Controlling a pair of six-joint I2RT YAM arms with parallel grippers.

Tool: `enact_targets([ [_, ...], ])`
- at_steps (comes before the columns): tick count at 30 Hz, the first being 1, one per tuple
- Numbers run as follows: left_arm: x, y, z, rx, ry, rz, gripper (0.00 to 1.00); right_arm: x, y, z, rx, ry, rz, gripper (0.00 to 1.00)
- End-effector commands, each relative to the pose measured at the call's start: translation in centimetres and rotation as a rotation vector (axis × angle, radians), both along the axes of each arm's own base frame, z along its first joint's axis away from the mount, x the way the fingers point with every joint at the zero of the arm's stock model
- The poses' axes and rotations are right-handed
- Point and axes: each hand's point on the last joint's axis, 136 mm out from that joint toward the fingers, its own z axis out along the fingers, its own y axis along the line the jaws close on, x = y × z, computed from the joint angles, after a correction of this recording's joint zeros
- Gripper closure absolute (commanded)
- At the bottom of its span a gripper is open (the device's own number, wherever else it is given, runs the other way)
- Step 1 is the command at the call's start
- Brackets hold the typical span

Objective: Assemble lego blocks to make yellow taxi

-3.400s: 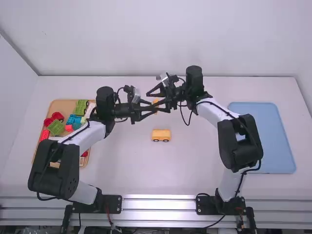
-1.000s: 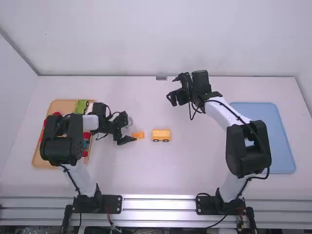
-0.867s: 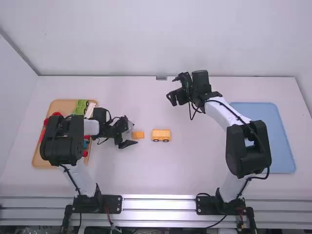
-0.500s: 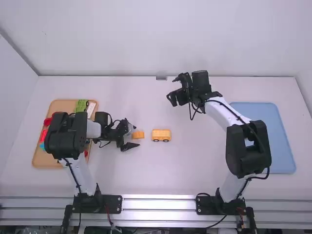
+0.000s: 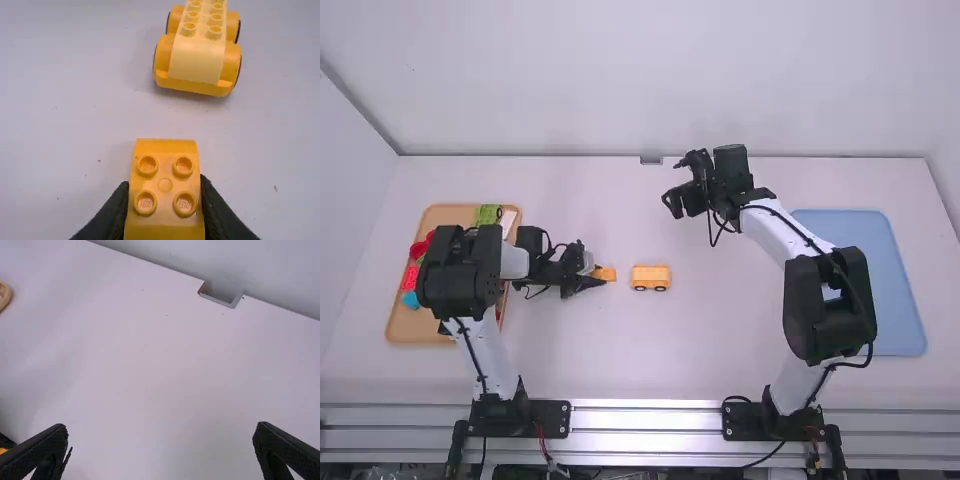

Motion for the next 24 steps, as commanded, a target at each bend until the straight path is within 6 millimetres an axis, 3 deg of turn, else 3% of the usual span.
enact_targets([
  [1, -0.8, 0.2, -1.6, 0.051, 0.030, -0.004, 0.80, 0.5, 0.0, 1.9, 0.008, -0.042, -0.003, 0.01],
  [6, -0.7, 0.7, -1.8, 0.068, 0.031, 0.014, 0.76, 1.2, -1.5, 1.6, -0.039, -0.053, -0.065, 0.01],
  [10, -0.6, 0.4, -1.1, 0.065, 0.031, 0.004, 0.85, 0.6, -2.4, 0.6, -0.089, -0.025, -0.056, 0.01],
  [15, -0.9, 0.5, 1.7, 0.079, 0.011, -0.043, 0.84, -2.6, -0.6, -0.8, -0.046, -0.059, 0.252, 0.02],
  [17, -1.0, 0.2, 4.3, 0.091, -0.014, -0.075, 0.87, -4.8, 0.3, -1.6, 0.025, -0.117, 0.409, 0.01],
  [18, -1.0, 0.2, 4.3, 0.091, -0.014, -0.075, 0.87, -4.8, 0.3, -1.6, 0.025, -0.117, 0.409, 0.01],
  [20, -0.4, 0.2, 6.8, 0.085, -0.028, -0.059, 0.87, -6.6, 0.6, -2.5, 0.099, -0.176, 0.497, 0.01],
  [24, 0.1, -0.4, 8.5, 0.088, -0.033, -0.047, 0.86, -8.5, 1.1, -3.9, 0.141, -0.234, 0.555, 0.01],
])
